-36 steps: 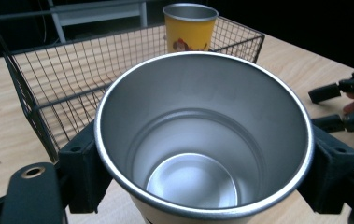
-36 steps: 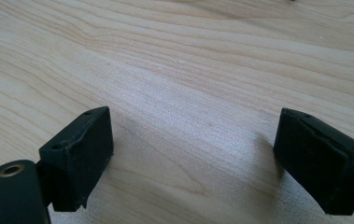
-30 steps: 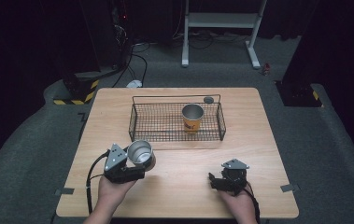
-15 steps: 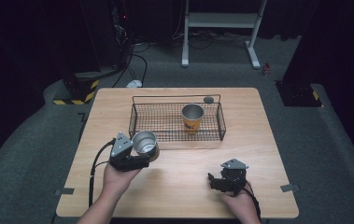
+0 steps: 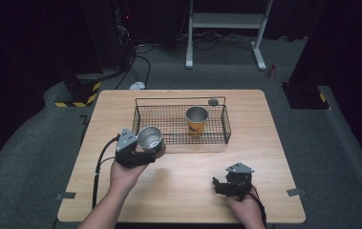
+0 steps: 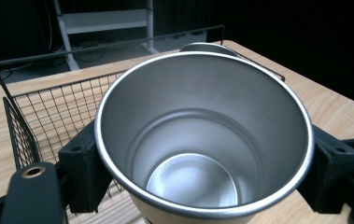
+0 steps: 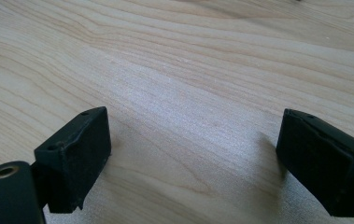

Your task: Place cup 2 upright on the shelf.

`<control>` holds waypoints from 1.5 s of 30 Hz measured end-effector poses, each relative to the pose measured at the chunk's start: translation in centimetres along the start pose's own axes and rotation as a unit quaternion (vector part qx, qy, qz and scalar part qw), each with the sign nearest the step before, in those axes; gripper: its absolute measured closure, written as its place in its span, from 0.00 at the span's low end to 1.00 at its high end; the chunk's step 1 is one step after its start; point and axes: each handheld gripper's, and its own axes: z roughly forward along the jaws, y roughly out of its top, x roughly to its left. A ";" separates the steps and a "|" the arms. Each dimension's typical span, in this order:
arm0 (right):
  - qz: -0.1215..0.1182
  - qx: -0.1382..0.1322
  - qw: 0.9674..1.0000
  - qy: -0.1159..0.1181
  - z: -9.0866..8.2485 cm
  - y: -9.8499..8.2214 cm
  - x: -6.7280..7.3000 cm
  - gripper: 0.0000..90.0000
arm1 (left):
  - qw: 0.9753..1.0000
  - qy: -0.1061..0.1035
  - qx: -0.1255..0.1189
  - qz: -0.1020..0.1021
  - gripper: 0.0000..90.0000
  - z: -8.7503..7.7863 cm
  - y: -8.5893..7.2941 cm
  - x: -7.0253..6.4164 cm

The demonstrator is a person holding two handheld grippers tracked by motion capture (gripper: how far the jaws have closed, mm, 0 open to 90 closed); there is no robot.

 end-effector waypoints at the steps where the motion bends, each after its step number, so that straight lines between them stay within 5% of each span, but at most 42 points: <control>1: 0.000 0.000 1.000 0.000 0.0 0.0 0.0 0.11 | 1.000 0.001 0.000 0.004 0.21 0.1 0.2 0.0; 22: -0.003 -0.001 1.000 0.002 0.0 0.0 -0.1 0.11 | 1.000 0.019 -0.003 0.008 0.21 2.5 3.2 1.0; 45: -0.003 -0.001 1.000 0.003 0.0 0.0 -0.1 0.11 | 0.999 0.045 0.008 -0.002 0.21 5.5 3.8 3.3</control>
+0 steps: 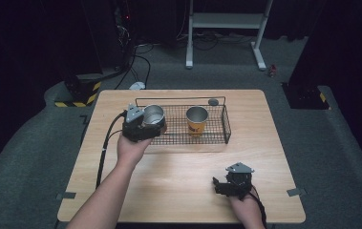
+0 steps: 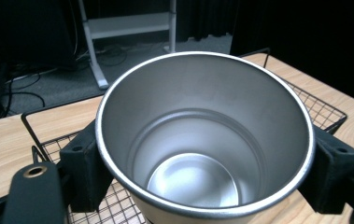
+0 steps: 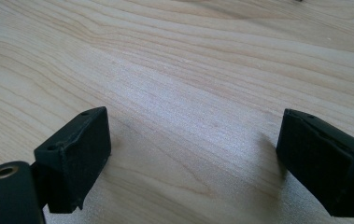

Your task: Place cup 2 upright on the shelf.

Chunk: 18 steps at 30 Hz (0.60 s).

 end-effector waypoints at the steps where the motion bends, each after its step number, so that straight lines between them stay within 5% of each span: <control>1: 0.000 0.000 1.000 0.000 0.0 0.0 0.0 0.11 | 1.000 0.000 0.000 -0.001 0.21 0.2 0.0 0.1; 18: 0.000 0.000 1.000 0.000 0.0 0.0 0.0 0.11 | 1.000 0.009 0.010 -0.016 0.21 3.1 0.0 0.9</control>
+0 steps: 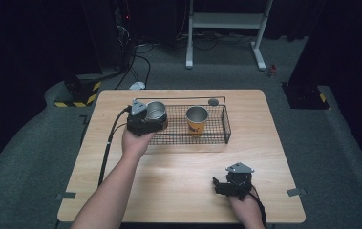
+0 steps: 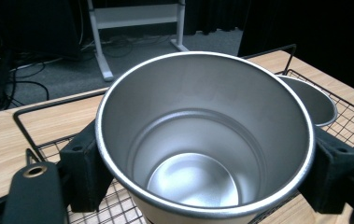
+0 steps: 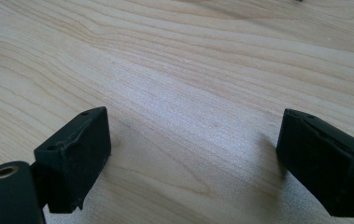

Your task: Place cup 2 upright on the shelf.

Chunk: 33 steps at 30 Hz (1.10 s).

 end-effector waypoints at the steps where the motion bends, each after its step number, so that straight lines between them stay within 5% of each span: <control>1: 0.000 0.000 1.000 0.000 0.0 0.0 0.0 0.11 | 1.000 0.001 0.000 -0.002 0.21 0.1 0.0 0.0; 33: -0.002 0.001 1.000 0.002 0.0 0.0 0.0 0.11 | 0.999 0.022 0.032 -0.022 0.21 4.3 -1.8 1.0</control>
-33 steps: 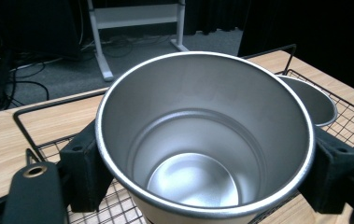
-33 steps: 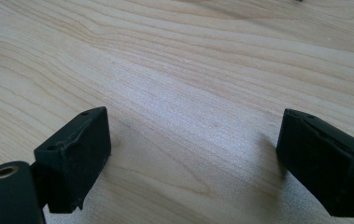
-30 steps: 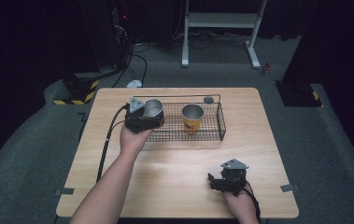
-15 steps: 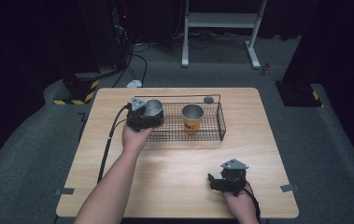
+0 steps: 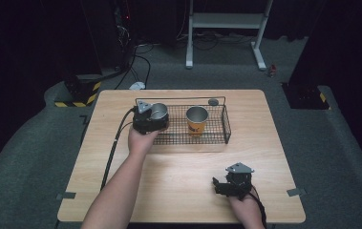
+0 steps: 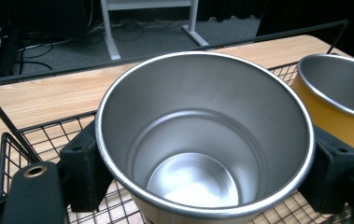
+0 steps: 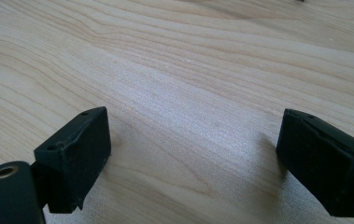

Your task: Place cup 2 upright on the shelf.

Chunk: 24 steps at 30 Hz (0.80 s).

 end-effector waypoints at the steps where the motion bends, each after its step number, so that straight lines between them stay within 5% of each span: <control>1: 0.000 0.000 1.000 0.000 0.0 0.0 0.0 0.11 | 1.000 0.000 0.002 -0.002 0.21 0.1 -0.1 0.0; 24: -0.001 0.001 1.000 0.002 0.0 0.0 0.0 0.11 | 0.997 0.027 0.077 0.007 0.21 2.8 -1.6 -0.3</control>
